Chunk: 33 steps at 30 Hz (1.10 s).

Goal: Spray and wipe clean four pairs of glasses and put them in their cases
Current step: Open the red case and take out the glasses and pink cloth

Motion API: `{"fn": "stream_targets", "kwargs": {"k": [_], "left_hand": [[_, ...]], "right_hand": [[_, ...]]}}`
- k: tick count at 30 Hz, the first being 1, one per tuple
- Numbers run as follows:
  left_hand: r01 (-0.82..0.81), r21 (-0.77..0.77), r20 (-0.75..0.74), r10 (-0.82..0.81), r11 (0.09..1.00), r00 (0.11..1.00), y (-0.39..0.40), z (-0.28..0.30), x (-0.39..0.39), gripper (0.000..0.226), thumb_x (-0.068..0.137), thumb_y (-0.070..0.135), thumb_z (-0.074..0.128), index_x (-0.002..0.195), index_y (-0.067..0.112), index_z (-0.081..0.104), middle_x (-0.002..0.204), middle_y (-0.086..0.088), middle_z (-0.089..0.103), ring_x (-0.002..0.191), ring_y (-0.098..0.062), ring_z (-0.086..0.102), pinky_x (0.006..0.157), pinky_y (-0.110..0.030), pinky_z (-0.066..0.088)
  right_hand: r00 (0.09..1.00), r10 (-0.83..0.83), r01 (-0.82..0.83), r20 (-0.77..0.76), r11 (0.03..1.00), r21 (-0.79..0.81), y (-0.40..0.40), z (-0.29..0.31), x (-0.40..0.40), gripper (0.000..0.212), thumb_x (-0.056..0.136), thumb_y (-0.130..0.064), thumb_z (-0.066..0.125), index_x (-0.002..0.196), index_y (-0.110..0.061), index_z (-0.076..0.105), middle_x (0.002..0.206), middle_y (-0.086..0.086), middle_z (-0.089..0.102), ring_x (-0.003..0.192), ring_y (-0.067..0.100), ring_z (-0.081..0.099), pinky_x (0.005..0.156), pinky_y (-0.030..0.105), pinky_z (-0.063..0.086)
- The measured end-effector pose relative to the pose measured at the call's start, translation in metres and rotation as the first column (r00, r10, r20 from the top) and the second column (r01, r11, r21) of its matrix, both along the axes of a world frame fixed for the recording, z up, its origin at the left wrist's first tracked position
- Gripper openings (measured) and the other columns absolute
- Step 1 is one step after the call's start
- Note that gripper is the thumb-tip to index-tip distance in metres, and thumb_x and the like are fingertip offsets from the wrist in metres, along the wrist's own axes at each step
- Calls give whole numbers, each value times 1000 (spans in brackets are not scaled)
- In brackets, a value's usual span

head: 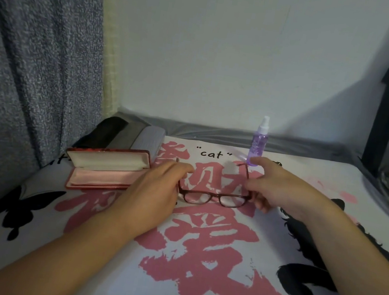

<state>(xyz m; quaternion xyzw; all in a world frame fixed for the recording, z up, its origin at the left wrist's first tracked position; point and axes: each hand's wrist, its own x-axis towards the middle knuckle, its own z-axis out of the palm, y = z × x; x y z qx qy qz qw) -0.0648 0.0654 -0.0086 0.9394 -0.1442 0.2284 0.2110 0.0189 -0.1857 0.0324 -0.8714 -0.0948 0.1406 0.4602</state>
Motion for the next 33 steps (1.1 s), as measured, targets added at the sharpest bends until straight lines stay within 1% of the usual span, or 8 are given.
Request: {"fn": "stream_targets", "kwargs": {"k": [3,6,9,12,14,20,26,33], "left_hand": [[2,-4,-23,-2,1000,1000,1,1,0,56,90,-7,53,138,21,54,134,4,58,120,-16,56,101,-37,50],[10,-26,-5,-10,1000,1000,-1,6,-5,64,87,-12,51,141,22,54,135,8,52,115,-14,55,98,-37,52],[-41,-86,85,49,995,995,14,16,-22,58,86,-12,53,131,23,63,122,15,51,100,-8,55,83,-31,54],[-227,-218,162,265,949,950,56,20,-42,36,87,-8,55,102,19,72,106,11,57,94,-13,58,76,-30,52],[-399,-268,169,450,877,877,87,16,-49,27,87,-4,55,89,17,72,103,4,57,97,-21,56,80,-39,52],[-541,-441,33,615,716,788,125,-1,-40,30,82,-8,57,78,19,70,103,-3,48,94,-21,54,89,-27,40],[-500,-534,-100,537,681,838,135,-4,-42,36,84,-8,55,73,24,68,99,1,49,91,-16,55,84,-24,38],[-473,-577,-139,491,665,860,135,-3,-42,34,87,-5,54,76,23,69,98,7,53,93,-12,55,85,-24,38]], "right_hand": [[1000,-18,18,-21,1000,11,2,-1,0,68,93,-9,57,151,-30,28,65,14,65,43,20,51,45,29,43],[1000,-8,9,20,1000,-26,1,-1,0,56,97,-27,61,147,-30,35,71,10,64,47,17,50,45,28,40],[961,-73,107,268,988,-114,0,4,-1,39,96,-39,63,132,-29,52,70,-7,58,53,8,49,48,16,35],[817,-97,187,569,977,-103,12,17,-4,14,96,-26,63,109,-21,67,69,-7,60,62,8,55,55,23,40],[771,39,71,636,987,-147,37,30,-13,9,95,-18,63,93,-21,71,74,-5,69,70,15,64,68,30,50],[556,556,-299,618,828,-475,155,40,-46,19,96,-20,61,104,-25,78,99,-6,76,89,14,67,85,31,52],[463,766,-9,446,508,-862,206,28,-58,25,94,-5,47,105,-13,69,105,11,67,92,31,67,63,32,37],[455,798,26,395,431,-902,212,28,-54,26,92,0,48,107,-10,67,106,14,65,93,34,66,63,35,38]]}}
